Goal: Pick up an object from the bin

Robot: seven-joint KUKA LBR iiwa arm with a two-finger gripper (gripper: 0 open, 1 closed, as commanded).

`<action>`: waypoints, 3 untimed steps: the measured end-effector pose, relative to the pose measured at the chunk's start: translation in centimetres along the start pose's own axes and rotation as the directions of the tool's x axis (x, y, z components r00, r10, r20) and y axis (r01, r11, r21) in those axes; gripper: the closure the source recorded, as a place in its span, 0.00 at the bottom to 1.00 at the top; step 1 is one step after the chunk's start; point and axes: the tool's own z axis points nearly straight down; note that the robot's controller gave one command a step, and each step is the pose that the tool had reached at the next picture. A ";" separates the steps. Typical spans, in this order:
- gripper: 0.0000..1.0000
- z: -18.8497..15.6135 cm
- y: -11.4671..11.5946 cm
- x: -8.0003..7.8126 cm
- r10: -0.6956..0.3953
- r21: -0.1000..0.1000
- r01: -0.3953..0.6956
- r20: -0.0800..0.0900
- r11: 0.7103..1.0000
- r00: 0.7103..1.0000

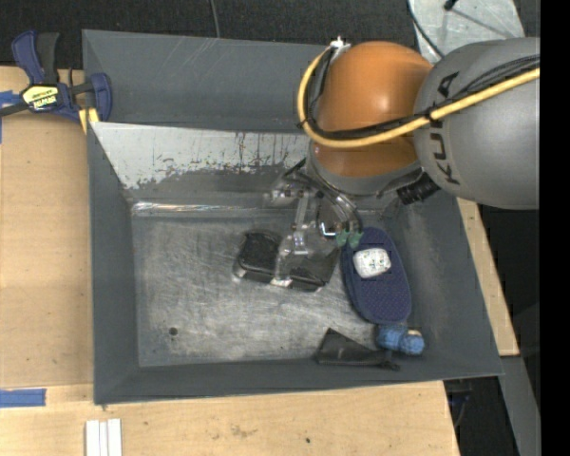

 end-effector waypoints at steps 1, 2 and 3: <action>0.00 10.9 -4.1 -3.2 -0.132 -0.002 0.132 0.010 0.991 0.991; 1.00 11.0 -4.4 -2.9 -0.131 -0.001 0.131 -0.011 0.991 0.991; 1.00 -0.7 -2.8 -3.6 -0.099 0.001 0.099 0.010 0.995 0.995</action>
Offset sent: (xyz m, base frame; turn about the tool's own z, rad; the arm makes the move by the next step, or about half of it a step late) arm 0.0317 -0.0478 -0.1269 -0.1323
